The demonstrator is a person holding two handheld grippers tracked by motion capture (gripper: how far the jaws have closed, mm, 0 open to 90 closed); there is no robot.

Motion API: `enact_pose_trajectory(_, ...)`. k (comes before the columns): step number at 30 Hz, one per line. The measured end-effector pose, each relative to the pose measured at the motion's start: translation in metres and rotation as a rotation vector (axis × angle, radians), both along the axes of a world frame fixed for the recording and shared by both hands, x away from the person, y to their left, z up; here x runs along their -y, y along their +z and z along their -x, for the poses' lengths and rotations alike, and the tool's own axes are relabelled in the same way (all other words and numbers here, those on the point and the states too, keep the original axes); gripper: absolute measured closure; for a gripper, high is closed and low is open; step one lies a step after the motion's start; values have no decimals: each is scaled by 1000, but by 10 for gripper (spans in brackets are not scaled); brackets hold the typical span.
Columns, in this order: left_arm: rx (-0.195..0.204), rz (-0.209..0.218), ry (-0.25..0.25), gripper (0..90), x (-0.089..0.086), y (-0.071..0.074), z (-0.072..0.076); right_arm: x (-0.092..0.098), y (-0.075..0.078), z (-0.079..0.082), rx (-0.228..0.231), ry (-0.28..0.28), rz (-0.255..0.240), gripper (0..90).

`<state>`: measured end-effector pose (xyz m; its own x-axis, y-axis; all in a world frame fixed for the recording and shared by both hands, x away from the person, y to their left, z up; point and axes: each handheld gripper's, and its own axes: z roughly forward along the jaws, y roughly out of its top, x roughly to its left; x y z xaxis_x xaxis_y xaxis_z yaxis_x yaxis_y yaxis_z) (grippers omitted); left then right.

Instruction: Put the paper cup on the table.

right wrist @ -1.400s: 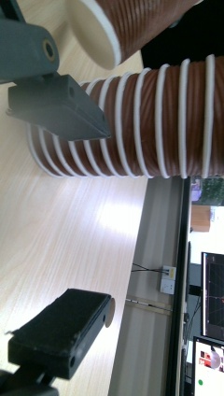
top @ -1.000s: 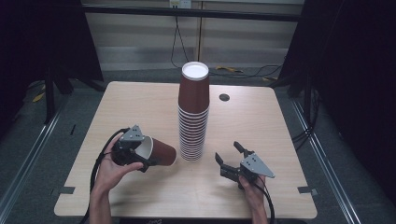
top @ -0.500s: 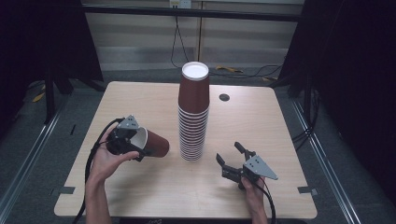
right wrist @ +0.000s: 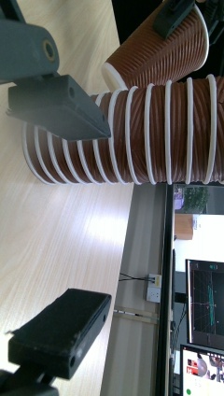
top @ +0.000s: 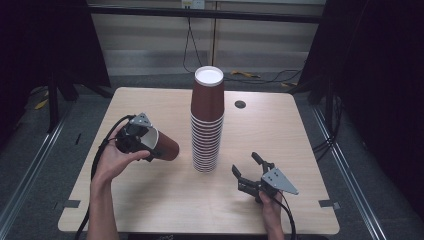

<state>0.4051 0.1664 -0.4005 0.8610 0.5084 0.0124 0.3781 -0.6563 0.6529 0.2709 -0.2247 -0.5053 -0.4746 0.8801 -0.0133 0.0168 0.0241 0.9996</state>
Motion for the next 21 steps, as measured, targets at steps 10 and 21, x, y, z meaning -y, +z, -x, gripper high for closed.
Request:
enact_pose_trajectory(10,-28,-84,2,39,13,9,-16,1,0,0,-6,-10,-6,168)
enact_pose_trajectory(21,-69,-238,14,36,21,11,-40,1,0,0,-7,-14,-6,163)
